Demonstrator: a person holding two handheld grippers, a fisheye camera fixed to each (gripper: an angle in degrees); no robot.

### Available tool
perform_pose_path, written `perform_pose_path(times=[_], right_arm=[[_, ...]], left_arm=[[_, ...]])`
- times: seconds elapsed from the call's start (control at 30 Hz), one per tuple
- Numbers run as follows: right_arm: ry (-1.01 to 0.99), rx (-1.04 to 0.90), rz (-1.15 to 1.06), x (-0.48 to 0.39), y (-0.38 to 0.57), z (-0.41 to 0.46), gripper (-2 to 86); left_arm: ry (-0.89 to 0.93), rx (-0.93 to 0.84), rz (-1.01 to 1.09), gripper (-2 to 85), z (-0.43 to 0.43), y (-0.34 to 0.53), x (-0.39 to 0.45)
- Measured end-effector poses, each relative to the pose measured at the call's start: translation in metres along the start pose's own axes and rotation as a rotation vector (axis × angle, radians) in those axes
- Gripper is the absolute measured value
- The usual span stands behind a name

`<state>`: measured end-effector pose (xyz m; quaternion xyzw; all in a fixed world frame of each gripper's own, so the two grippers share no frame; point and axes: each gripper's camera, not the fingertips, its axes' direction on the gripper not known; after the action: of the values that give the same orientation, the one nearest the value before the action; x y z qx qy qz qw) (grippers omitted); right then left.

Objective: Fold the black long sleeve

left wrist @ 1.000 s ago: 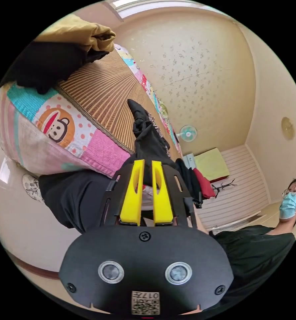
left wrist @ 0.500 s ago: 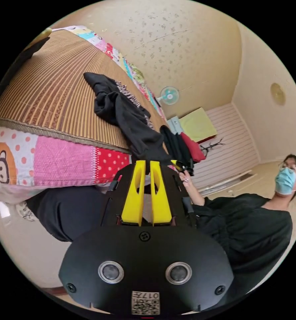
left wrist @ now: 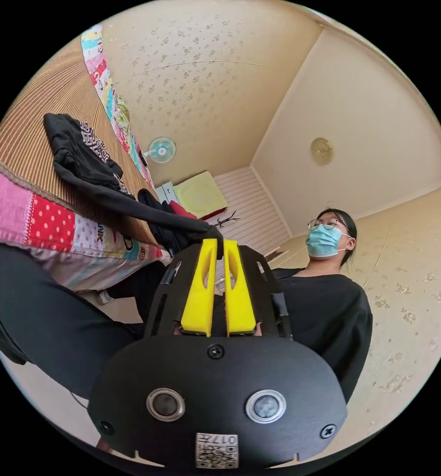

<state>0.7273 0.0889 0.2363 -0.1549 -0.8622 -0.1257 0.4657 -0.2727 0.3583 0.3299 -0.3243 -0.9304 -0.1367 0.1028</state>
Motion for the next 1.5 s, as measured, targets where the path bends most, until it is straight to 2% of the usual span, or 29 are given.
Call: perform_pose_path(times=[0.17,0.33,0.57,0.73,0.8,0.9,0.97,1.03,1.1,1.2,1.33,1.47,1.5], right_arm=[[0.11,0.0,-0.029,-0.017,0.018,-0.003,1.4],[0.403,-0.034,0.102,0.03,-0.015,0.031,1.2],[0.528,0.009,0.101,0.118,-0.128,0.129,1.5],[0.63,0.038,0.223,0.204,-0.191,0.196,2.7],[0.677,0.056,0.229,0.25,-0.21,0.227,4.5],[0.766,0.105,0.232,0.295,-0.215,0.253,8.4],[0.804,0.098,0.248,0.309,-0.209,0.266,9.2],[0.804,0.047,0.183,0.312,-0.198,0.288,9.5],[0.889,-0.047,0.084,0.306,-0.176,0.326,9.5],[0.945,-0.188,-0.041,0.299,-0.142,0.389,9.4],[0.833,-0.426,-0.106,0.298,-0.11,0.488,10.2],[0.645,-0.731,-0.148,0.304,-0.077,0.625,12.5],[0.657,-0.809,-0.135,0.312,-0.07,0.663,13.5]], left_arm=[[0.085,0.107,-0.073,1.7,-0.006,0.027,-0.014],[-0.027,0.289,-0.137,1.5,-0.032,-0.002,-0.041],[-0.062,0.407,-0.197,1.6,-0.038,-0.141,-0.091],[-0.123,0.492,-0.295,2.6,-0.036,-0.224,-0.155],[-0.064,0.594,-0.318,4.0,-0.036,-0.246,-0.196],[0.062,0.745,-0.201,6.7,-0.04,-0.248,-0.219],[-0.055,0.708,-0.228,9.7,-0.033,-0.241,-0.215],[-0.261,0.585,-0.235,12.1,-0.017,-0.233,-0.199],[-0.571,0.424,-0.257,14.4,0.017,-0.211,-0.173],[-0.802,0.307,-0.28,17.3,0.066,-0.181,-0.155],[-0.814,0.229,-0.332,15.4,0.112,-0.162,-0.162],[-0.762,0.243,-0.396,6.9,0.141,-0.152,-0.185],[-0.758,0.243,-0.37,5.1,0.151,-0.151,-0.185]])
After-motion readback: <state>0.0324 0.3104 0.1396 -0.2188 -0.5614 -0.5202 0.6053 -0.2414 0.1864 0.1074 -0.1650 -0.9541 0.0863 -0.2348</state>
